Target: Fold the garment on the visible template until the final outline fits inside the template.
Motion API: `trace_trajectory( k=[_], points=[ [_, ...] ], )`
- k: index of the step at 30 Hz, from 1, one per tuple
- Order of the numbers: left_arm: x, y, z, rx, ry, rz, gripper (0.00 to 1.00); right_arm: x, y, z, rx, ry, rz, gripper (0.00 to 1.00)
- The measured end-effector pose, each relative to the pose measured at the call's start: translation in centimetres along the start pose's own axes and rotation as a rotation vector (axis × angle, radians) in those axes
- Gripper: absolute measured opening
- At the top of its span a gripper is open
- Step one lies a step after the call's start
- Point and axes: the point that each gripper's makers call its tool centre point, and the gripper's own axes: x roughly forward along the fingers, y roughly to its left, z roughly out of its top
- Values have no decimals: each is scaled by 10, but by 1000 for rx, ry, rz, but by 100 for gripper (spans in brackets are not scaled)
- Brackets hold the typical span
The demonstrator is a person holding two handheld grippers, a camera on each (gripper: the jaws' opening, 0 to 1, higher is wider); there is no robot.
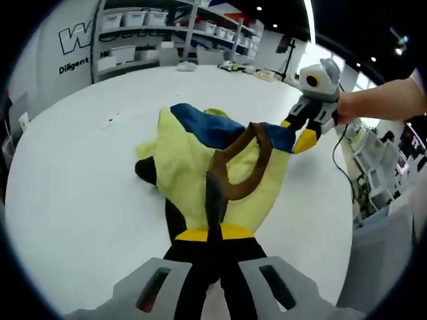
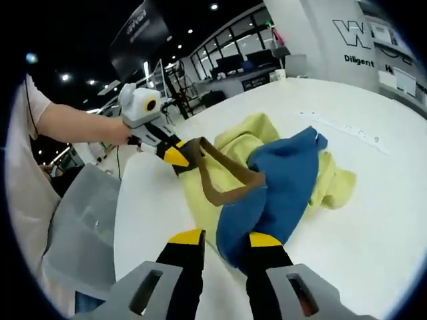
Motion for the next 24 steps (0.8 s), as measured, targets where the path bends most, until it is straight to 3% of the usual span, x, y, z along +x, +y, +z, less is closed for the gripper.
trace_trajectory(
  k=[2, 12, 24],
  points=[
    [-5, -5, -1, 5, -3, -2, 0, -1, 4, -2, -15, 12, 7, 0],
    [-36, -33, -9, 72, -23, -25, 0, -20, 29, -15, -23, 40, 24, 0],
    [-63, -66, -31, 103, -26, -59, 0, -41, 76, -36, -41, 59, 51, 0]
  ],
)
